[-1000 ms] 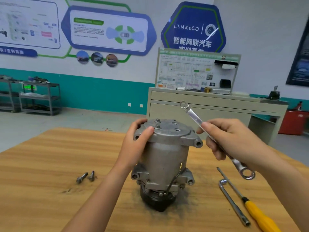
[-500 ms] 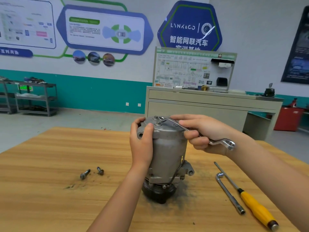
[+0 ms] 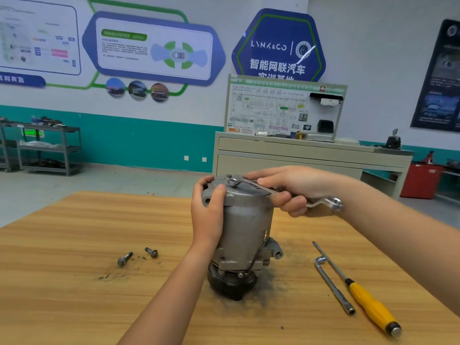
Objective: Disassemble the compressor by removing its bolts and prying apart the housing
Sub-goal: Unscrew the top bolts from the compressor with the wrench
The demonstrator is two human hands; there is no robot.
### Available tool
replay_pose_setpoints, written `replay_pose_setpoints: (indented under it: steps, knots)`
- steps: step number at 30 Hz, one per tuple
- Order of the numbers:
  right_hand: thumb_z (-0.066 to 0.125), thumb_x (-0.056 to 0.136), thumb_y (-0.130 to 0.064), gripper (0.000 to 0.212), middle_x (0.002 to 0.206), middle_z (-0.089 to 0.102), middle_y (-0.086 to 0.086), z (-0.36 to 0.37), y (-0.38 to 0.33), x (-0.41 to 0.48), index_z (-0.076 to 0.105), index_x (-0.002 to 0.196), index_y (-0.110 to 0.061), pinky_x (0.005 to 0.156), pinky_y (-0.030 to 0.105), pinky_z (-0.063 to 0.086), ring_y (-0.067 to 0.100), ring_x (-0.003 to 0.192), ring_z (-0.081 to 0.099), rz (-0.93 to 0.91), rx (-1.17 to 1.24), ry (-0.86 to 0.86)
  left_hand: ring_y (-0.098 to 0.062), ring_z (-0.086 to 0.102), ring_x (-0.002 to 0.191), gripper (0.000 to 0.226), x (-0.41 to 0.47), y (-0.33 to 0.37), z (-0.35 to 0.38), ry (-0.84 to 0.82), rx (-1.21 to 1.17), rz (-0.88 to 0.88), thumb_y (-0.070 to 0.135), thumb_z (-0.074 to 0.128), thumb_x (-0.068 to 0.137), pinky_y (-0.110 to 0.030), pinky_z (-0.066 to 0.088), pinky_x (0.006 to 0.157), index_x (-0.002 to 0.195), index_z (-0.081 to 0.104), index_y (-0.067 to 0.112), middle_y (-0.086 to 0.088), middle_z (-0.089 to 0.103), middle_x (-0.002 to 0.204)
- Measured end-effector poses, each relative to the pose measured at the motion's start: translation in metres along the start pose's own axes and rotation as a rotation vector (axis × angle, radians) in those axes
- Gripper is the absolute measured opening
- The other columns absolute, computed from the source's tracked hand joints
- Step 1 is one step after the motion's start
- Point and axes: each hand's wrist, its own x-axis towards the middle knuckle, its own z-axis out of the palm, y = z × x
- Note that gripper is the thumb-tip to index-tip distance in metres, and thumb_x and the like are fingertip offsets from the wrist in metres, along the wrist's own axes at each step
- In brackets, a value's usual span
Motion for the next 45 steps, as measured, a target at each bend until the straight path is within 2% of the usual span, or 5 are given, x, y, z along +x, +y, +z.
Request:
replay_pose_setpoints:
  steps: [12, 26, 31, 40, 45]
  knots:
    - [0.036, 0.099, -0.032, 0.039, 0.038, 0.049, -0.004, 0.010, -0.032, 0.005, 0.039, 0.138, -0.034, 0.033, 0.013, 0.034, 0.009, 0.028, 0.041, -0.023, -0.992, 0.129, -0.019, 0.050, 0.113, 0.016, 0.000, -0.001, -0.004, -0.041, 0.026, -0.006, 0.026, 0.052, 0.092, -0.047, 0.044, 0.098, 0.102, 0.050, 0.038, 0.015, 0.051, 0.110]
    - [0.038, 0.096, -0.032, 0.035, 0.074, 0.054, 0.003, 0.028, -0.022, 0.001, 0.052, 0.123, -0.014, 0.058, 0.027, 0.051, 0.019, 0.058, 0.060, -0.137, -1.545, 0.278, -0.009, 0.026, 0.137, 0.022, 0.007, -0.009, -0.008, 0.025, 0.106, 0.070, 0.023, 0.058, 0.089, -0.024, 0.025, 0.103, 0.109, 0.053, 0.030, 0.001, 0.034, 0.146]
    - [0.027, 0.099, -0.039, 0.034, 0.064, 0.036, -0.005, 0.026, -0.010, -0.032, 0.054, 0.097, -0.018, 0.049, 0.028, 0.030, 0.019, 0.059, 0.042, -0.160, -1.826, 0.426, -0.009, 0.029, 0.135, 0.026, 0.007, -0.012, -0.008, 0.020, 0.097, 0.067, 0.027, 0.057, 0.089, -0.031, 0.029, 0.108, 0.114, 0.053, 0.030, 0.008, 0.038, 0.141]
    - [0.038, 0.097, -0.040, 0.053, 0.040, 0.022, -0.007, 0.026, 0.023, -0.048, 0.024, 0.048, -0.021, 0.040, 0.019, 0.021, 0.011, 0.034, 0.021, -0.426, -1.594, 0.821, -0.005, 0.046, 0.110, 0.028, 0.010, -0.006, -0.012, -0.017, 0.199, 0.133, 0.023, 0.055, 0.091, -0.022, 0.036, 0.093, 0.119, 0.056, 0.020, 0.015, 0.053, 0.108]
    - [0.040, 0.094, -0.039, 0.056, 0.035, 0.036, -0.001, 0.001, 0.043, -0.033, 0.049, 0.045, -0.013, 0.041, 0.022, 0.033, 0.016, 0.033, 0.036, -0.531, -1.363, 0.943, -0.002, 0.045, 0.113, 0.025, 0.012, -0.006, -0.012, -0.021, 0.192, 0.148, 0.017, 0.053, 0.092, -0.010, 0.030, 0.090, 0.116, 0.056, 0.022, 0.011, 0.053, 0.115]
